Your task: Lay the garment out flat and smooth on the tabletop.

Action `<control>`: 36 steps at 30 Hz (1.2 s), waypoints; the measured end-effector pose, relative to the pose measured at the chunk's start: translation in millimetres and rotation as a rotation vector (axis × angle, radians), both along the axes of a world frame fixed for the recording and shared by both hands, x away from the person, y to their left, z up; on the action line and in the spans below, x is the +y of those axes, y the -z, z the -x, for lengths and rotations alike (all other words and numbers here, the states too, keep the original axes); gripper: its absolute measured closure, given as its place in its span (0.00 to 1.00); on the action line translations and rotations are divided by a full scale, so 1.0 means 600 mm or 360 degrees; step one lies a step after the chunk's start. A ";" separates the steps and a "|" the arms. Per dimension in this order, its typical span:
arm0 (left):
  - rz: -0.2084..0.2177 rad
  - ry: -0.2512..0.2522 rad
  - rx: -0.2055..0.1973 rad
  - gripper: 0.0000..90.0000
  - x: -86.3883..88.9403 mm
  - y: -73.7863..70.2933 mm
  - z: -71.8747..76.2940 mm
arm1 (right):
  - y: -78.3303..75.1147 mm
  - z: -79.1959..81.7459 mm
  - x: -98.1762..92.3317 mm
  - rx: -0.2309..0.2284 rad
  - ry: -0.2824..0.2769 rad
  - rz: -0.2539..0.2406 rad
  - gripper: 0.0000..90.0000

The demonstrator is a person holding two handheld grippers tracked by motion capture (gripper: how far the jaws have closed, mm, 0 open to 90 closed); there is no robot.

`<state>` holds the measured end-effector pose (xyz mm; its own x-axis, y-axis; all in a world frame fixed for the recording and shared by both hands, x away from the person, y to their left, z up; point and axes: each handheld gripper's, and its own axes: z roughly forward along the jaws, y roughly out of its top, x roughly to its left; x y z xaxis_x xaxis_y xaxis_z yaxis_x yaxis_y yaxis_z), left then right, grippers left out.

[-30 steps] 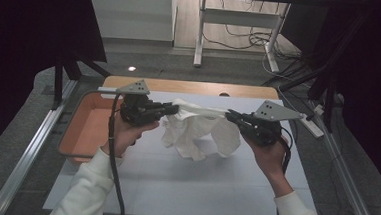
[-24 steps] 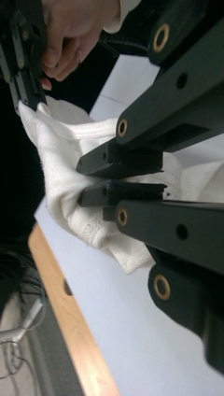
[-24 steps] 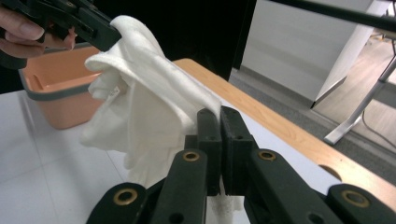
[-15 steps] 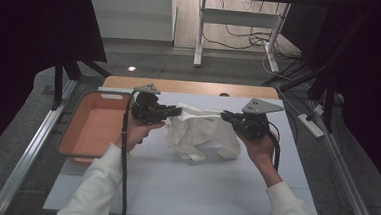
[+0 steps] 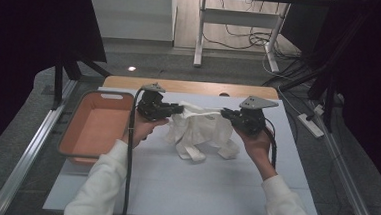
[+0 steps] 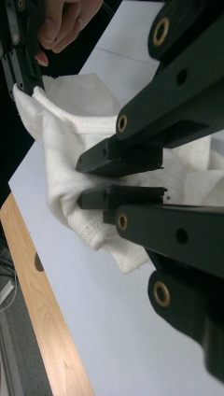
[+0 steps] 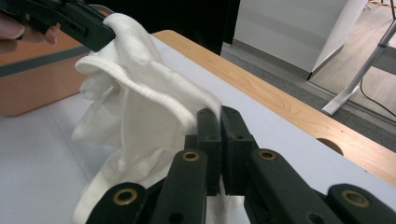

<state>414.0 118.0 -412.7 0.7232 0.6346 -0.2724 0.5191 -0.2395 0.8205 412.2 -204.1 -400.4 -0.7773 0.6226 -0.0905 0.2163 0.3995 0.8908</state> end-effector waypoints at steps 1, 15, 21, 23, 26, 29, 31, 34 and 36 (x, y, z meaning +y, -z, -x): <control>-0.0001 -0.0006 0.0002 0.90 -0.001 0.002 -0.003 | 0.001 -0.003 0.000 0.0006 0.0005 0.0003 0.97; -0.0078 -0.0169 0.0019 0.50 -0.016 0.018 -0.030 | 0.044 -0.064 0.000 0.0109 0.0160 0.0034 0.77; -0.0047 -0.0192 -0.0006 0.33 0.000 0.006 -0.012 | 0.034 -0.052 -0.003 0.0087 0.0234 -0.0027 0.44; -0.0044 -0.0178 -0.0018 0.31 0.006 0.002 -0.001 | 0.029 -0.041 -0.006 0.0087 0.0210 -0.0034 0.43; -0.0037 -0.0151 -0.0046 0.32 0.012 0.002 0.021 | 0.028 -0.021 -0.011 0.0100 0.0168 -0.0060 0.43; -0.0033 -0.0120 -0.0059 0.32 0.013 0.005 0.043 | 0.035 0.001 -0.015 0.0120 0.0117 -0.0059 0.42; -0.0030 -0.0095 -0.0067 0.33 0.012 0.009 0.056 | 0.040 0.016 -0.016 0.0126 0.0094 -0.0045 0.42; -0.0056 -0.0054 -0.0068 0.33 0.006 0.020 0.074 | 0.049 0.036 -0.015 0.0135 0.0059 -0.0028 0.42; -0.0076 -0.0057 -0.0071 0.32 0.003 0.029 0.082 | 0.056 0.047 -0.014 0.0142 0.0041 -0.0006 0.42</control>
